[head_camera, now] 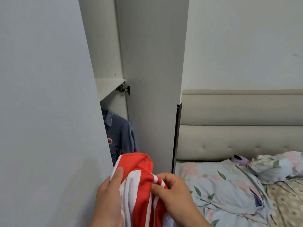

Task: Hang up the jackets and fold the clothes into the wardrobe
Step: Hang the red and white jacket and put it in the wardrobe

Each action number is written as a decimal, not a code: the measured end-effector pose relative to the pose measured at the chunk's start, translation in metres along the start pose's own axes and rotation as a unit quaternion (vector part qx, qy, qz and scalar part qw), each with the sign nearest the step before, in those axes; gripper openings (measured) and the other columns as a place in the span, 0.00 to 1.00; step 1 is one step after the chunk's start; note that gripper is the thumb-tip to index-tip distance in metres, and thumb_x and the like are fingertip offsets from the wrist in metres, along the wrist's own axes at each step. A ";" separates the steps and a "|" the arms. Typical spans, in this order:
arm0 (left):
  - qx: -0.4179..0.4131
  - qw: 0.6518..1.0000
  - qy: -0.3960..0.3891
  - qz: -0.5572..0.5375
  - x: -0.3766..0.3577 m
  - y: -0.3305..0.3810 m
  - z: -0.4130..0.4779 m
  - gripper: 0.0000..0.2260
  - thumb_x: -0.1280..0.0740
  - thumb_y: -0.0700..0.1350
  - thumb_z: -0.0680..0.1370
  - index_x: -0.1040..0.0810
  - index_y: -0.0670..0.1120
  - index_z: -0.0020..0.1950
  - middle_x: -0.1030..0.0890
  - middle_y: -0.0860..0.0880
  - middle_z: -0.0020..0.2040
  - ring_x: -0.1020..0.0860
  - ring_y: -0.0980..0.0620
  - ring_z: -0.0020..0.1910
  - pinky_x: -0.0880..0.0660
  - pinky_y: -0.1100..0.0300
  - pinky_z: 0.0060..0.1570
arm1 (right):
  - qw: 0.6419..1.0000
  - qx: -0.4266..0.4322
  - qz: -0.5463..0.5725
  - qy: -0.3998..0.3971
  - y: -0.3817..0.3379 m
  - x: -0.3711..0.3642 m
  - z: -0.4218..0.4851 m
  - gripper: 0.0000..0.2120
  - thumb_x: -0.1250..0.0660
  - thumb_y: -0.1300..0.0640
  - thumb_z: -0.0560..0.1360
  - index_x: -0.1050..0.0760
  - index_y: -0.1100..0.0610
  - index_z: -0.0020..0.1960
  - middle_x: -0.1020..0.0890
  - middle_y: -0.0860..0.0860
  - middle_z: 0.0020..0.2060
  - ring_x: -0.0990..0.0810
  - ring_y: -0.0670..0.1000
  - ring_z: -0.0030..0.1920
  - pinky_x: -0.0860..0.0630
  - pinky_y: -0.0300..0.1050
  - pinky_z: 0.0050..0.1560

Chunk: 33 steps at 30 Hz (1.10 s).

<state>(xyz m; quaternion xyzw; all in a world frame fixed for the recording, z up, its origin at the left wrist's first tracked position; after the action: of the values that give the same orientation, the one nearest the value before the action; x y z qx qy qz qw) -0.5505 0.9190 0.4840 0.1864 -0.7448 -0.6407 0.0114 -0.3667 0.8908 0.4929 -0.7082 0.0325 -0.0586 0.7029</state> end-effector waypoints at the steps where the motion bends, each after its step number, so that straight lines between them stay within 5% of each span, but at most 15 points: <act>1: 0.000 1.000 0.002 -0.011 -0.006 -0.001 0.007 0.13 0.32 0.52 0.78 0.15 0.47 0.38 0.14 0.49 0.38 0.15 0.49 0.38 0.23 0.54 0.42 | 1.000 -0.003 0.009 -0.006 0.001 0.001 0.009 0.10 0.24 0.65 0.69 0.16 0.50 0.38 0.16 0.50 0.32 0.21 0.43 0.33 0.25 0.38 0.36; 16: 0.032 0.997 0.011 -0.068 -0.053 -0.002 0.120 0.15 0.32 0.54 0.77 0.17 0.43 0.52 0.14 0.42 0.47 0.17 0.40 0.50 0.23 0.40 0.58 | 1.000 -0.021 0.012 -0.015 0.005 -0.009 0.134 0.07 0.27 0.65 0.72 0.17 0.54 0.40 0.15 0.53 0.36 0.20 0.46 0.36 0.23 0.39 0.38; 22: 0.017 0.996 -0.026 -0.082 -0.062 -0.005 0.168 0.21 0.27 0.61 0.59 0.14 0.47 0.44 0.14 0.42 0.45 0.15 0.42 0.46 0.21 0.48 0.51 | 0.999 -0.030 0.009 -0.009 0.010 -0.026 0.179 0.08 0.27 0.66 0.72 0.16 0.54 0.37 0.16 0.50 0.33 0.21 0.44 0.34 0.25 0.36 0.35; 28: 0.029 0.992 0.064 -0.102 -0.052 -0.035 0.207 0.05 0.28 0.48 0.75 0.14 0.47 0.46 0.14 0.44 0.46 0.15 0.43 0.47 0.21 0.49 0.51 | 0.996 -0.035 -0.057 -0.060 0.031 -0.043 0.228 0.04 0.27 0.62 0.73 0.18 0.58 0.39 0.17 0.49 0.34 0.22 0.43 0.34 0.26 0.36 0.36; 33: 0.024 0.989 0.128 -0.069 -0.053 -0.041 0.237 0.08 0.29 0.50 0.76 0.15 0.46 0.46 0.14 0.48 0.44 0.15 0.49 0.44 0.22 0.54 0.48 | 0.990 -0.018 -0.086 -0.114 0.052 -0.054 0.274 0.06 0.28 0.62 0.73 0.18 0.55 0.38 0.18 0.45 0.32 0.23 0.40 0.33 0.27 0.33 0.36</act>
<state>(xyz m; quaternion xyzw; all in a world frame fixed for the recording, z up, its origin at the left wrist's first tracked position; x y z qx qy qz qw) -0.5508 1.1553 0.4147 0.3180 -0.7378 -0.5925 0.0581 -0.3832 1.1687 0.4378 -0.7227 -0.1079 -0.0376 0.6817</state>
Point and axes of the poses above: each hand's wrist, its own z-axis towards the middle knuckle, its own x-axis out of the back of the hand, y = z × x, the point moved 6 cm from there along z, towards the middle knuckle
